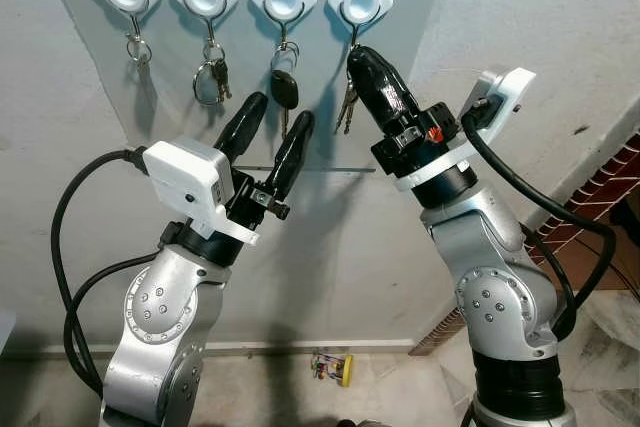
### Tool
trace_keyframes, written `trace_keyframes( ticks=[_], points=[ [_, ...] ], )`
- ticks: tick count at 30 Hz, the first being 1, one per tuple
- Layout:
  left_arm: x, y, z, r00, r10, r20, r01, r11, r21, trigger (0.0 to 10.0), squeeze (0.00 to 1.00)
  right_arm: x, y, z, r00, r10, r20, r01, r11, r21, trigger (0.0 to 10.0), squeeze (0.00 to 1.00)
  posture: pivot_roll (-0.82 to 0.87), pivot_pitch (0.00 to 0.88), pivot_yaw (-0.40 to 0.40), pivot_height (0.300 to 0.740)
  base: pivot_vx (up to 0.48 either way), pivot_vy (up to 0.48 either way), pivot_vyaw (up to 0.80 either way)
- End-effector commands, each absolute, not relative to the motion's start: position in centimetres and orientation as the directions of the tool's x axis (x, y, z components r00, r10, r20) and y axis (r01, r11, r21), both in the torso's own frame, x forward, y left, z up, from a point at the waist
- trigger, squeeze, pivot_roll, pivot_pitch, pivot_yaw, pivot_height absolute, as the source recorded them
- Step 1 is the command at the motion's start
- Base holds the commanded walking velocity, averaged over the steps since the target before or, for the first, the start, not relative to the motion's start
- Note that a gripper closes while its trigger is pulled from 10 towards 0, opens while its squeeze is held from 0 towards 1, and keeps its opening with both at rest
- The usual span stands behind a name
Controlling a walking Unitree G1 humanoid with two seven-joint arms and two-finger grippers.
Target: Hang keys on a hook
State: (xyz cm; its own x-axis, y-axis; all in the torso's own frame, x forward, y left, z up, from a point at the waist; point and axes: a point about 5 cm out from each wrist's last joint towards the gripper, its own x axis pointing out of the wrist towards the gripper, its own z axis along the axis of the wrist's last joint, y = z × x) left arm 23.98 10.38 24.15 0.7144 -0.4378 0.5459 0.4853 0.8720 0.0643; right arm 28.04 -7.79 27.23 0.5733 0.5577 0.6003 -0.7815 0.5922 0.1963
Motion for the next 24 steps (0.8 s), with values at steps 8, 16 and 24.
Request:
trace_keyframes(
  ticks=[8,16,24],
  points=[
    [23.7,10.2,24.6,0.702,-0.44,0.56,0.487,0.87,0.074,10.0,0.0,26.4,-8.1,27.3,0.563,0.557,0.611,-0.789,0.582,0.197,10.0,0.0,-0.02,0.138,-0.057,0.74,0.0,0.0,0.0],
    [23.8,10.1,24.6,0.699,-0.445,0.56,0.493,0.867,0.075,10.0,0.0,26.2,-8.0,27.2,0.561,0.577,0.594,-0.792,0.582,0.183,10.0,0.0,-0.03,0.137,-0.054,0.74,0.0,0.0,0.0],
    [23.8,10.1,24.5,0.701,-0.443,0.559,0.489,0.869,0.075,10.0,0.0,26.2,-7.8,29.0,0.52,0.541,0.661,-0.814,0.548,0.191,10.0,0.0,-0.02,0.135,-0.056,0.74,0.0,0.0,0.0]
  ],
)
